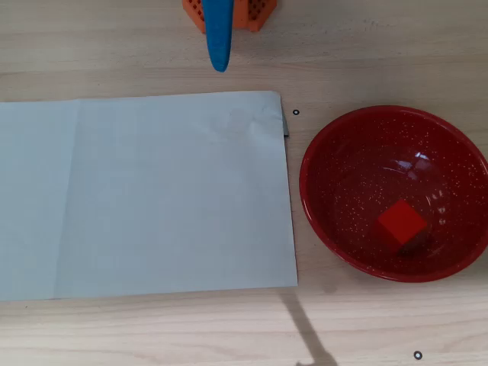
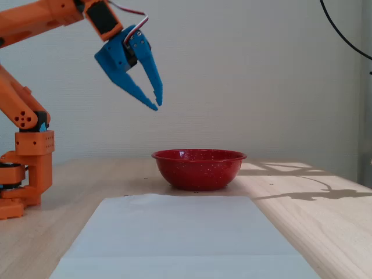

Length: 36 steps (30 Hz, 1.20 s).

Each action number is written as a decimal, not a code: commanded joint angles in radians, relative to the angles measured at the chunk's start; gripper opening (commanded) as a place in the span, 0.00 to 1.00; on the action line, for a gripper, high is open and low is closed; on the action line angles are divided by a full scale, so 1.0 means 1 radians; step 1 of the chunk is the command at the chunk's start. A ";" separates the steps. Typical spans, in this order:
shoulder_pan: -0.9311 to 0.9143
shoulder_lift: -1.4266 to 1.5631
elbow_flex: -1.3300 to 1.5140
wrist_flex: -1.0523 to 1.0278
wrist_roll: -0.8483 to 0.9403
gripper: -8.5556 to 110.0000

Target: Grasp the red cube and put it in the red bowl

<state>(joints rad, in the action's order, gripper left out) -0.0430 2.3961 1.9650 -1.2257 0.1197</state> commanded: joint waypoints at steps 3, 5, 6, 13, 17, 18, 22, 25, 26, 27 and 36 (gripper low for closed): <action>0.038 0.244 0.198 0.158 0.009 0.07; 0.046 0.328 0.324 0.238 0.015 0.07; 0.048 0.374 0.391 0.282 0.015 0.07; 0.067 0.635 0.810 0.555 0.018 0.07; 0.066 0.752 1.014 0.673 0.000 0.07; 0.066 0.778 1.055 0.692 0.000 0.07; 0.061 0.876 1.175 0.684 0.006 0.07; 0.055 0.899 1.175 0.577 0.035 0.07; 0.055 0.899 1.175 0.548 0.046 0.07; 0.055 0.899 1.175 0.517 0.057 0.07; 0.057 0.899 1.175 0.311 0.094 0.08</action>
<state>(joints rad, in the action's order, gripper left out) 0.0123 3.2812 3.1263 -0.9235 0.1994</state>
